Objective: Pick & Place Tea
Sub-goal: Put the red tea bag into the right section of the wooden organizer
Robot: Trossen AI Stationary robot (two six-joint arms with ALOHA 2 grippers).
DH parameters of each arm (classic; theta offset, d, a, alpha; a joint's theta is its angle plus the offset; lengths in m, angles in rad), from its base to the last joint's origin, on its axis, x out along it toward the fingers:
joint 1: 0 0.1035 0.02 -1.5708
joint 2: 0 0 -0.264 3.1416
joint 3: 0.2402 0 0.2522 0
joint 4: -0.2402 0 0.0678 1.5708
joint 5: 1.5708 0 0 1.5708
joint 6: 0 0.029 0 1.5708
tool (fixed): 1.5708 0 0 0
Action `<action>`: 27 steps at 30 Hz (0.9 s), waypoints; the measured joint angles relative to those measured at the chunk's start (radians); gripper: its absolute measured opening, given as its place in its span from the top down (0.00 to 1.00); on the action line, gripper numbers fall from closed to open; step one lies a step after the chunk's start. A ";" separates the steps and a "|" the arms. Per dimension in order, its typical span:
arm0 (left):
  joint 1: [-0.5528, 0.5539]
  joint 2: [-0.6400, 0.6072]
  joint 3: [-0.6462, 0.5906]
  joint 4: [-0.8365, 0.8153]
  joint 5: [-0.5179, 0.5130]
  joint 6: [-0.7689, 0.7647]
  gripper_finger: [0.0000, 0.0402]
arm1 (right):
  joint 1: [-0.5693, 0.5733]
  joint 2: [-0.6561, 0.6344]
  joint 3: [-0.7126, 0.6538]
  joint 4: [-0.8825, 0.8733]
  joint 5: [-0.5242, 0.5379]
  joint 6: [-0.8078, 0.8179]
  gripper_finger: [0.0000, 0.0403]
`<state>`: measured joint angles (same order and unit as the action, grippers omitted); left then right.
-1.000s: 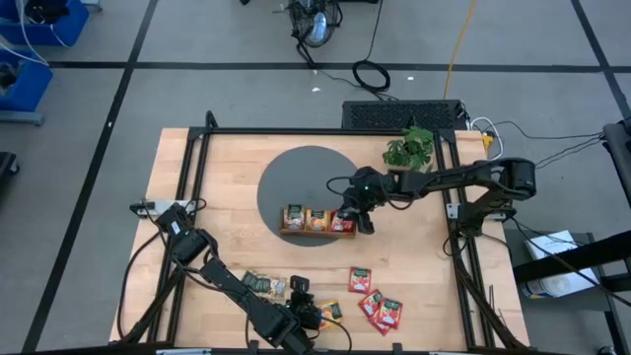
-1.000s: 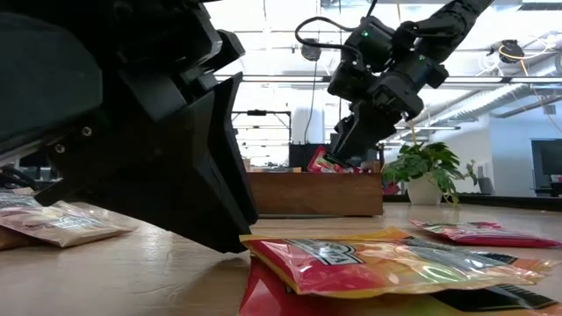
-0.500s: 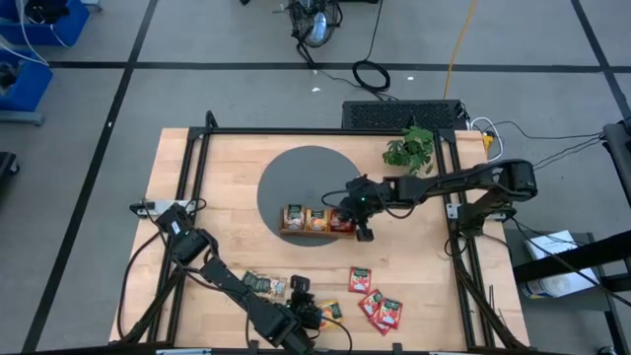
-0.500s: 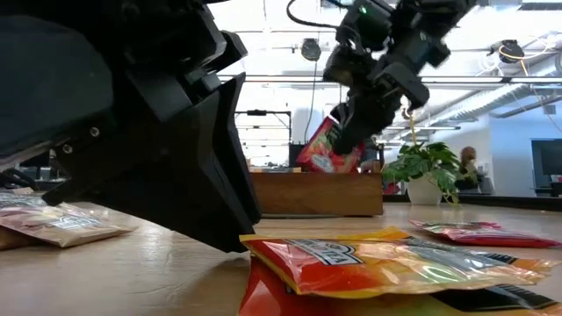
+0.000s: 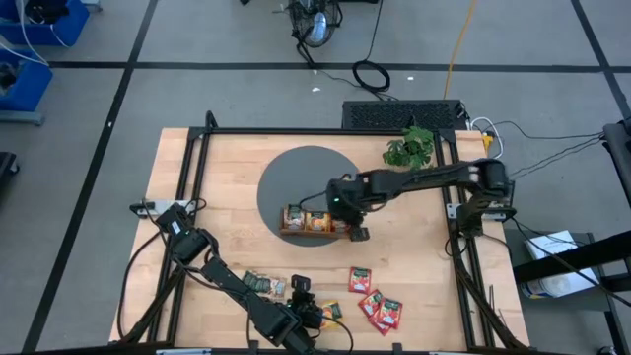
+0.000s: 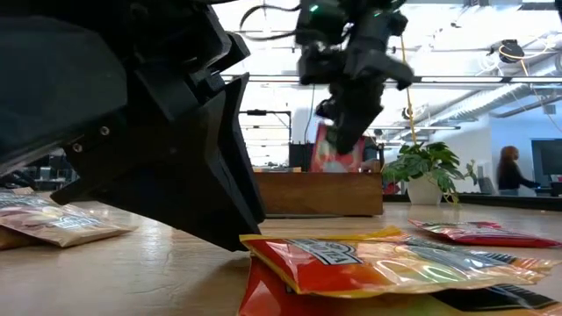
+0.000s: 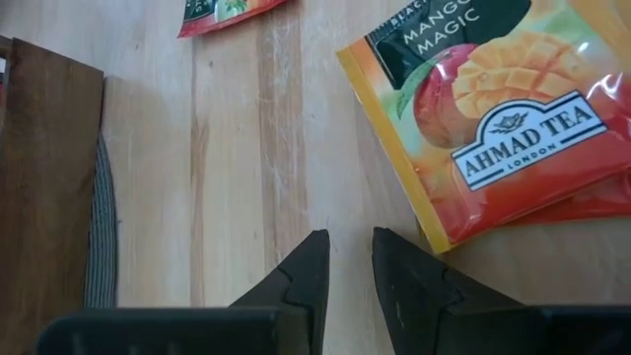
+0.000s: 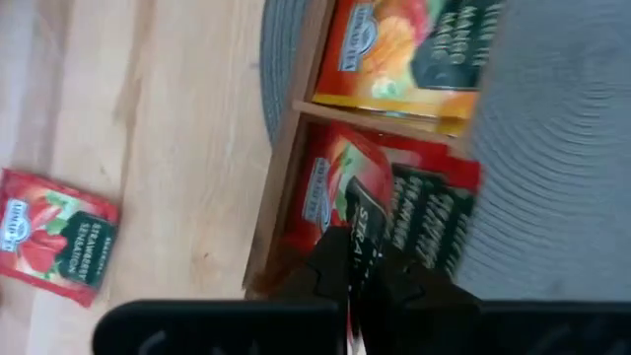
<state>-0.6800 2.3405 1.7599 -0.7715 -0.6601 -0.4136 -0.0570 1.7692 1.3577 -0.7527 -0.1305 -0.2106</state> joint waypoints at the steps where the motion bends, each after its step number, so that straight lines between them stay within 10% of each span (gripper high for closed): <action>1: 0.000 0.000 0.000 0.001 0.000 0.003 0.78 | 0.000 0.030 0.027 -0.022 0.000 -0.008 1.00; 13: -0.004 0.000 -0.008 -0.012 0.000 -0.016 0.78 | -0.010 0.181 0.160 -0.142 0.035 -0.044 0.97; 27: -0.008 0.000 -0.009 -0.009 0.003 -0.014 0.78 | -0.008 0.166 0.160 -0.114 0.091 -0.019 0.55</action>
<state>-0.6881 2.3402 1.7508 -0.7800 -0.6571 -0.4278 -0.0654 1.9350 1.5177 -0.8665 -0.0399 -0.2297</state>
